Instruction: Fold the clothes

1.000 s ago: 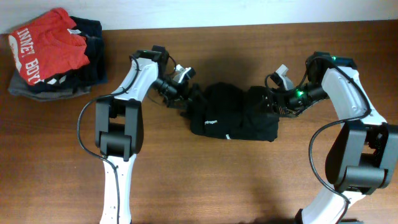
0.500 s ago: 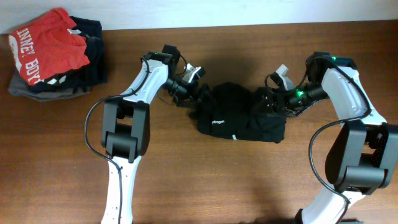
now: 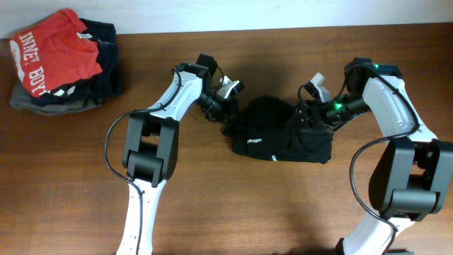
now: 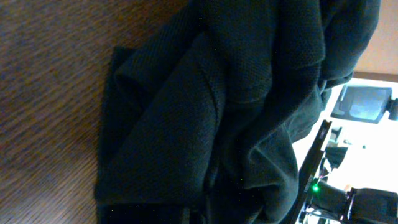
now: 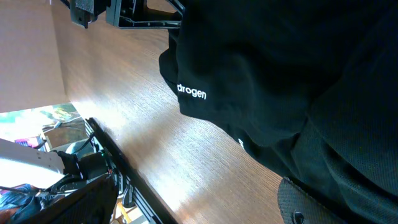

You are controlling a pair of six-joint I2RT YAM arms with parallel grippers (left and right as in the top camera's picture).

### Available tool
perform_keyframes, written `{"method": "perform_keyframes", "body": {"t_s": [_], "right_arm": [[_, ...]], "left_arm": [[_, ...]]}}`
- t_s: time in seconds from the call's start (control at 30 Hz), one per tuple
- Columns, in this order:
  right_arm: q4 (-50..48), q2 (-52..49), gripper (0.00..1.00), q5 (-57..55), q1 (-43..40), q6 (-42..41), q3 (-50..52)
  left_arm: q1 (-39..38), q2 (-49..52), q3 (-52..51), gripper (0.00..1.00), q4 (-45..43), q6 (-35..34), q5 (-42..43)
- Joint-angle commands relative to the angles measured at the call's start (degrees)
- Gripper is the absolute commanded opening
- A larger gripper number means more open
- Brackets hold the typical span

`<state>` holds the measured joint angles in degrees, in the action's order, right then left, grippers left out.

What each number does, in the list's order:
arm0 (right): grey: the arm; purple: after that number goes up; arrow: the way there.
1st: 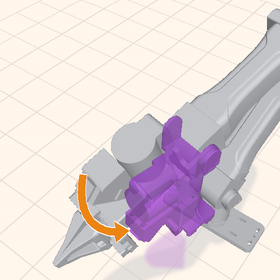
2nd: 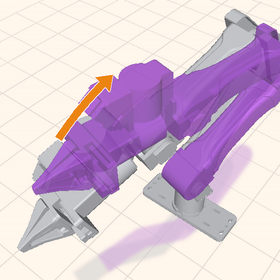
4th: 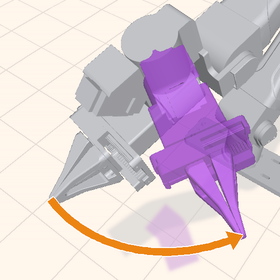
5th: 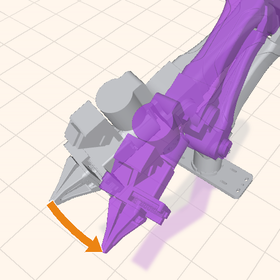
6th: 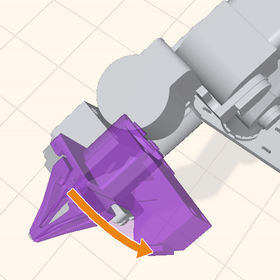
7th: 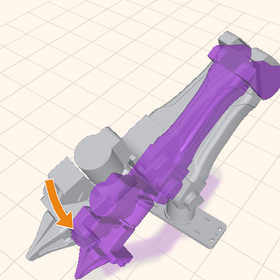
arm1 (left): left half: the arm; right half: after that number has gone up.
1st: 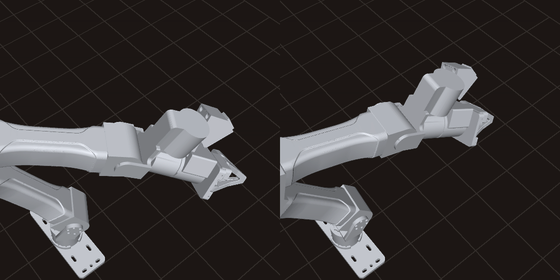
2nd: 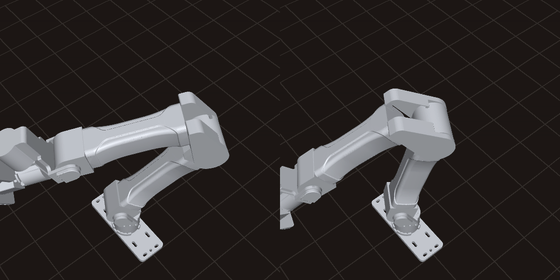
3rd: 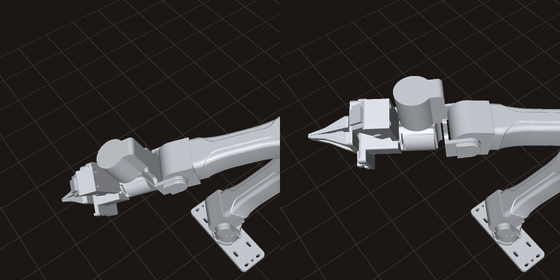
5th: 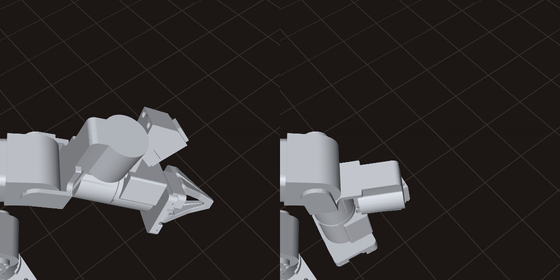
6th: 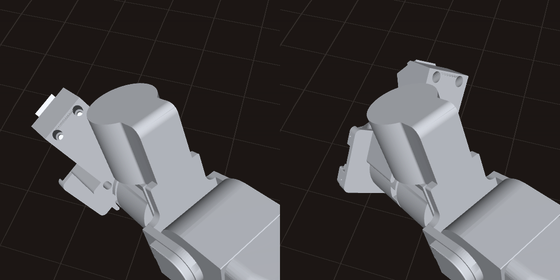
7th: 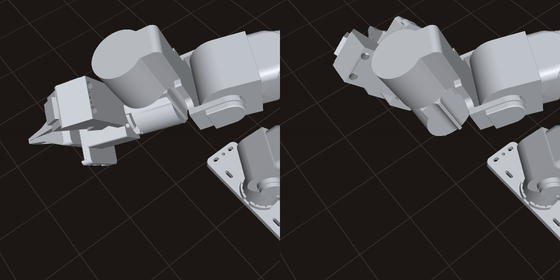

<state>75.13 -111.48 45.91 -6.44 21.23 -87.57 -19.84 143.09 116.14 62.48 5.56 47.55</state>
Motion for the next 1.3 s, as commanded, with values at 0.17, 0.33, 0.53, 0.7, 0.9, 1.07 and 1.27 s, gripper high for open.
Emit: {"method": "perform_keyframes", "body": {"t_s": [0.17,0.33,0.53,0.7,0.9,1.07,1.27], "right_arm": [[-0.1,0.5,0.88,-1.0,0.4,0.8,-0.6],[-0.2,0.5,0.88,-1.6,0.5,0.8,-0.5],[-0.2,0.5,0.88,-1.6,0.5,0.8,-0.5],[-0.6,0.5,0.88,-1.6,0.5,0.8,-0.5],[-0.9,0.5,0.88,-1.6,0.6,0.8,-0.5],[-0.8,0.5,0.88,-1.6,0.6,0.8,-0.5],[-0.9,0.5,0.88,-1.6,1.3,0.8,-0.5]], "left_arm": [[2.1,1.3,-0.6,0.0,0.9,-4.3,-12.1],[5.7,1.3,-0.6,0.0,3.0,-4.4,-15.0],[11.7,1.2,-0.6,0.0,3.5,-4.3,-15.0],[14.8,1.2,-0.2,0.78,6.2,-1.9,-14.3],[15.3,1.2,-0.2,0.99,6.8,-0.8,-14.4],[15.3,1.2,-0.2,0.99,6.8,-0.8,-14.4],[13.5,1.2,-0.2,0.99,6.8,-0.8,-13.9]]}}
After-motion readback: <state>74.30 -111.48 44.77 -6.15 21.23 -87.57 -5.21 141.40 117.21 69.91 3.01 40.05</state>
